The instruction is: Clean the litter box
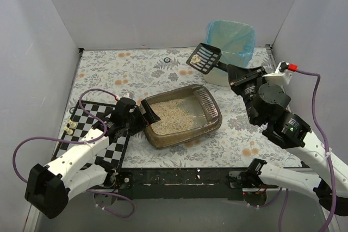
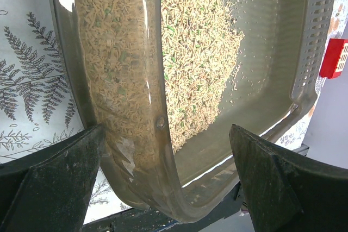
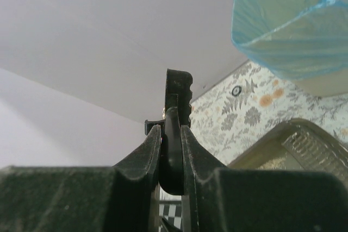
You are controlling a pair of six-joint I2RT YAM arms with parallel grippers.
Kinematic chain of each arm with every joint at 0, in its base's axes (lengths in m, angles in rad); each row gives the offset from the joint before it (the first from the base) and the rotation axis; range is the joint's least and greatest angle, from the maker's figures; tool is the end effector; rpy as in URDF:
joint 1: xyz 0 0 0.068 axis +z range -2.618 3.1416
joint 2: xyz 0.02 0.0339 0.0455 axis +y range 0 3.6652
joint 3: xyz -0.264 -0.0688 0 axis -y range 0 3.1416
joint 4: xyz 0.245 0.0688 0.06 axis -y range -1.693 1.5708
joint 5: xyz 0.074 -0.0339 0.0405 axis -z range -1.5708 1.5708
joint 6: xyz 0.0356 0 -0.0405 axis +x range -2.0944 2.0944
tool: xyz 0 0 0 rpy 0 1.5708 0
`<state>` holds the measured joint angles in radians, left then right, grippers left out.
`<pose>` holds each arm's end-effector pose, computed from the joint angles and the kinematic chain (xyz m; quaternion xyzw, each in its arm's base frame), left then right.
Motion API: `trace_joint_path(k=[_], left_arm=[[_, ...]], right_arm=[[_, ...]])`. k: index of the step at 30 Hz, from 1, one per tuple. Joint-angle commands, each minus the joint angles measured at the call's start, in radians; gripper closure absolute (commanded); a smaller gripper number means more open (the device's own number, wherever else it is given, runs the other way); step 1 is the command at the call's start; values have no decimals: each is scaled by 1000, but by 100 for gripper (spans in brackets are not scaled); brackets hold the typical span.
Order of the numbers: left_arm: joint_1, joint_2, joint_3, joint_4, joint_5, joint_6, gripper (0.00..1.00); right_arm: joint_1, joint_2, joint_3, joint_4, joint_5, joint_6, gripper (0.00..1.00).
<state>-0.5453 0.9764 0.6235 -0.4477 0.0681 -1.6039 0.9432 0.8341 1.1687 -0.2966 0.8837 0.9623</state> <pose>0.1689 -0.1053 0.2252 -0.4566 0.8059 -0.3452 0.1510 0.1109 0.1059 0.4498 0.3140 0.6240 0.3589 0.6191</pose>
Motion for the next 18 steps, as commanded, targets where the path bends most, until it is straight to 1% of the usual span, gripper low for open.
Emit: trace_joint_path(k=[1,3,7,10,11,15,18], left_arm=[[-4,-4,28,38,4,-5,2],[-4,4,28,38,10,-7,2],[-4,13,31,38,22,-7,2],[-2,5,30,38,21,-8,2],[-4,4,28,38,22,-8,2],[-4,-2,21,38,29,-8,2],[-4,-5,21,35,32,-1,2]], right_arm=[[-20,26,83,121,142,-109,99],[-29,40,100,197,168,-172,99],[-66,92,170,220,228,-175,99],[-113,138,222,222,233,-157,99],[-138,157,238,203,224,-127,99],[-306,212,264,192,155,-24,99],[-411,284,289,263,121,-100,99]])
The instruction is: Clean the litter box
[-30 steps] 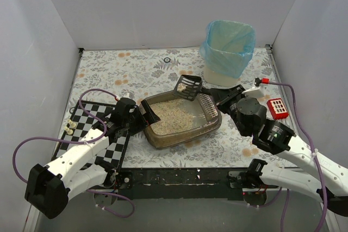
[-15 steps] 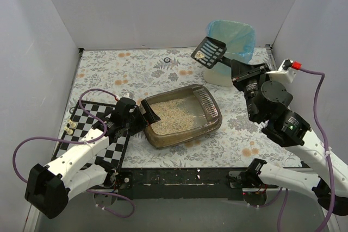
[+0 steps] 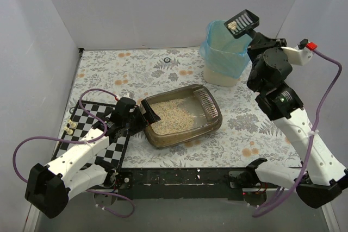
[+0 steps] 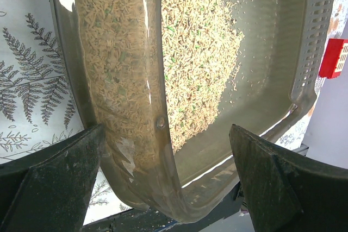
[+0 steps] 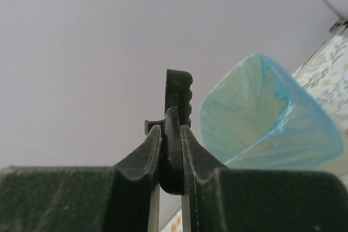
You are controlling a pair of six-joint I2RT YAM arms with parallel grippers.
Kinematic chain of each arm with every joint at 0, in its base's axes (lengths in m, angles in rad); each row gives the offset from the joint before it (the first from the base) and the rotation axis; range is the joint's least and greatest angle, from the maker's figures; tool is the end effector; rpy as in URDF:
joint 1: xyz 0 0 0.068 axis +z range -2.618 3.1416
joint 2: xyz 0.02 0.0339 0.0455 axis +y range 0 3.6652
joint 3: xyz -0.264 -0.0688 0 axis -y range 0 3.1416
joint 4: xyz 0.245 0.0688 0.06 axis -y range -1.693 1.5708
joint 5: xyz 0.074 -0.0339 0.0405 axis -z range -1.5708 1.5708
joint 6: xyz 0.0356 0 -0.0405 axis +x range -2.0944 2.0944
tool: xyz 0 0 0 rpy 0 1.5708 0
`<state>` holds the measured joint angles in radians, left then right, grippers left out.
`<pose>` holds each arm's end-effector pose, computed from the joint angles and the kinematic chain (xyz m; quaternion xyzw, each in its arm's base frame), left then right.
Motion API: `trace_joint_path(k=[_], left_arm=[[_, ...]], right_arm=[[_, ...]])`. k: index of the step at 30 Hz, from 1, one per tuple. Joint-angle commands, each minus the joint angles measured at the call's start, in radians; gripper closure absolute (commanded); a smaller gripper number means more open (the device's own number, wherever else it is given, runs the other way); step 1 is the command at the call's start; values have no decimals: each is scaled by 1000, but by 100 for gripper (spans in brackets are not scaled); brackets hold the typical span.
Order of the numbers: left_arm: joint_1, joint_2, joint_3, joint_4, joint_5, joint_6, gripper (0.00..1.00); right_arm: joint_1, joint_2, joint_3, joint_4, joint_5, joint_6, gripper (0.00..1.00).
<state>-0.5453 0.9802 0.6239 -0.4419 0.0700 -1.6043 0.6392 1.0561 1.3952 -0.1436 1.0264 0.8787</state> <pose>0.1697 -0.1058 0.2251 -0.4562 0.8056 -0.3466 0.1507 0.1721 0.0900 0.4993 0.4427 0.5037 0.2372 0.7029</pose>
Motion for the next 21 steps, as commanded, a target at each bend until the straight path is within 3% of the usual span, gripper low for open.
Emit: trace_joint_path(k=[1,6,11,15,21], left_arm=[[-4,-11,23,29,31,1,2],[-4,-14,39,29,34,14,2],[-4,-6,40,28,34,17,2],[-4,-18,37,19,33,17,2],[-2,-41,39,-14,7,14,2]], right_arm=[[-130,88,67,166,-25,-74,99],[-184,165,48,398,-48,-470,99],[-187,171,-30,550,-231,-826,99],[-187,203,-41,532,-382,-1067,99],[-181,312,90,291,-493,-1320,99]])
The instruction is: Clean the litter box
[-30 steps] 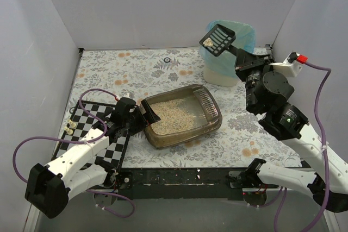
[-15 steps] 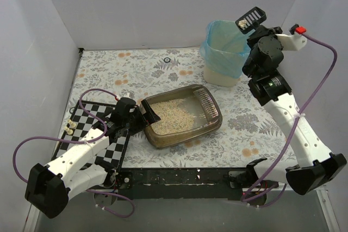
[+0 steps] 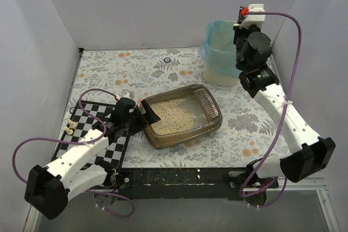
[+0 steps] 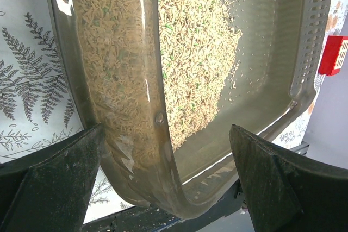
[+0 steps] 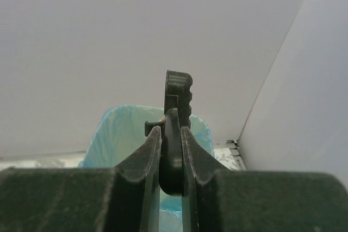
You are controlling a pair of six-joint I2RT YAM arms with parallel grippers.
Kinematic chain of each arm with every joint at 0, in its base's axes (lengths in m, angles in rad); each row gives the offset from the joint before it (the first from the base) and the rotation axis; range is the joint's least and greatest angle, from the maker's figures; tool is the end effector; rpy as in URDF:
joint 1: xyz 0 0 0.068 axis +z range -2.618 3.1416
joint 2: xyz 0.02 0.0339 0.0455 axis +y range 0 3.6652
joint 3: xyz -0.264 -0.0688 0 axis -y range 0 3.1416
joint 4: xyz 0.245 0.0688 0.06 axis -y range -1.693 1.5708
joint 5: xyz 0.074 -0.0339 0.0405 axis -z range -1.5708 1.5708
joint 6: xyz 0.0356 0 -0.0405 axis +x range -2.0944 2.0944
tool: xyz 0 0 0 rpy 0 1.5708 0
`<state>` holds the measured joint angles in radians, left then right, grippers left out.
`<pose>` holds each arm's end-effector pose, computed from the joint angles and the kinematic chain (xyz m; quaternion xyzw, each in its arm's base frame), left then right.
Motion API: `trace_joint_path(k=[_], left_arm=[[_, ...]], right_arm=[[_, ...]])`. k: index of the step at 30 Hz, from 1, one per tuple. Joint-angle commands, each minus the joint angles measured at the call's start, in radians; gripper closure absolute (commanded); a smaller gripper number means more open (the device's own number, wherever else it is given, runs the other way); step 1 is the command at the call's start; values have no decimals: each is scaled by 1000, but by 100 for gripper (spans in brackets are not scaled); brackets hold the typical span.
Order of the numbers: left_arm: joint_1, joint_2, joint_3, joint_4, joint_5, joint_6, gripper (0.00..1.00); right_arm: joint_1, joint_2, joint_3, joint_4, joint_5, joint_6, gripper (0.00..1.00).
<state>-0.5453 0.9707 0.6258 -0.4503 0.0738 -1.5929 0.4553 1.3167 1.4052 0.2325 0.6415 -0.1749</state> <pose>0.1683 -0.1052 0.2268 -0.4506 0.8081 -0.3478 0.1518 0.2695 0.1082 0.4828 0.0711 0.6071 -0.0751 0.7879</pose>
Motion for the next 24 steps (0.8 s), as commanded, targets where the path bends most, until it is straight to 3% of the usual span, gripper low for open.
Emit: trace_joint_path(k=[1,6,9,13,19,20,24], left_arm=[[-4,-33,35,-8,6,2,2],[-4,-36,35,-18,-2,-2,2],[-2,-44,38,-27,-5,-4,2],[-4,-69,40,-36,-14,-9,2],[-4,-110,49,-76,-48,-16,2],[-4,-121,49,-77,-49,-16,2],[-4,-156,48,-105,-60,-25,2]], right_arm=[[8,59,84,-108,-118,-309,99],[16,24,-3,-70,-161,-419,99],[16,-10,-26,-62,-201,-405,99],[16,-39,-37,60,-41,-307,93],[16,-148,-41,91,44,-112,90],[16,-169,-37,49,47,-44,97],[16,-295,-28,-208,-15,330,99]])
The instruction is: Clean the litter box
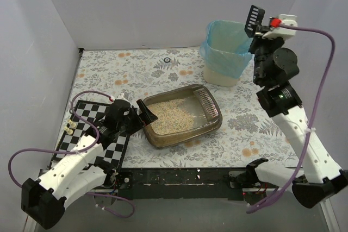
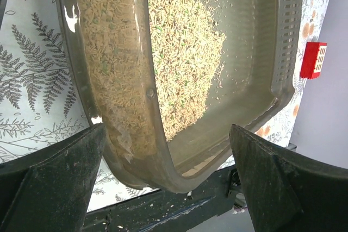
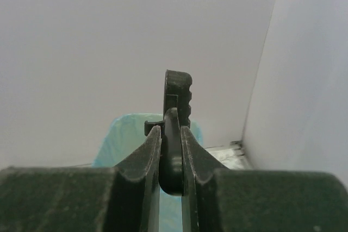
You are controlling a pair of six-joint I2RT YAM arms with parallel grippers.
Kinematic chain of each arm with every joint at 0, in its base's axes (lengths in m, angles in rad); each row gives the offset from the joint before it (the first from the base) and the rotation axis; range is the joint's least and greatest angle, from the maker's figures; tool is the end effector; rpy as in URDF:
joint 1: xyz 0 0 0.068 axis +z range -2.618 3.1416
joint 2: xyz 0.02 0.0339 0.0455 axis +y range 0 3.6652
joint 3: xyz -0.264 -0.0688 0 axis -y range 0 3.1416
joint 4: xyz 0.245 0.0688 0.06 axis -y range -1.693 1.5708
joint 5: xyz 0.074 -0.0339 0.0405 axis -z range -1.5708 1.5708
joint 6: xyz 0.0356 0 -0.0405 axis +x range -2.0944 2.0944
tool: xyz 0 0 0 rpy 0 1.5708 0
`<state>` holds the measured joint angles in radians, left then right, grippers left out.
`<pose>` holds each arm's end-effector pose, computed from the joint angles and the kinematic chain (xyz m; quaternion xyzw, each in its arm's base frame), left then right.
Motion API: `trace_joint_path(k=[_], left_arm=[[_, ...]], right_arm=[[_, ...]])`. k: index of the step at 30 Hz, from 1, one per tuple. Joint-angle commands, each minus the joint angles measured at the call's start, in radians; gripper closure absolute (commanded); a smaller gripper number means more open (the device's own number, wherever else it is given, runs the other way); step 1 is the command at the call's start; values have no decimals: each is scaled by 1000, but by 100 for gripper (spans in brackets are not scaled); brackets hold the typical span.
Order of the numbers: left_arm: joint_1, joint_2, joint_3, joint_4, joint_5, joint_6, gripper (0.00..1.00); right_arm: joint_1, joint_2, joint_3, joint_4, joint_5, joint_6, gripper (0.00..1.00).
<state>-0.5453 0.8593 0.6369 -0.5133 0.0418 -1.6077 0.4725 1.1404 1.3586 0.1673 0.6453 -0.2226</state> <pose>0.1540 -0.0952 0.2444 -0.4556 0.7922 -0.3660 0.1755 0.2154 0.0861 0.5036 0.0669 0.5876 -0.0777 0.8026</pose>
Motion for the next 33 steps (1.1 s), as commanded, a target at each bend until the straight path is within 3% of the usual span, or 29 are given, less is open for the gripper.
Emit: trace_joint_path(k=[1,6,10,14,18,24,27,29,33], left_arm=[[-4,-54,38,-48,-28,-9,2],[-4,-94,40,-70,-68,-18,2],[-4,-138,37,-82,-74,-34,2],[-4,-195,27,-96,-91,-50,2],[-4,-226,23,-114,-89,-38,2],[-4,-233,17,-122,-105,-37,2],[-4,-232,23,-119,-102,-40,2],[-4,-235,23,-114,-91,-38,2],[-4,-243,3,-99,-79,-47,2]], right_arm=[[-2,-155,-4,-166,-59,461,99],[-2,-347,-226,-63,-415,737,99],[0,-370,-295,-103,-715,879,99],[15,-366,-389,-101,-910,969,99],[93,-413,-556,-86,-874,1048,99],[248,-446,-769,-89,-664,1136,99],[282,-449,-919,44,-566,1226,99],[284,-421,-963,107,-565,1249,99],[288,-332,-928,16,-561,1250,99]])
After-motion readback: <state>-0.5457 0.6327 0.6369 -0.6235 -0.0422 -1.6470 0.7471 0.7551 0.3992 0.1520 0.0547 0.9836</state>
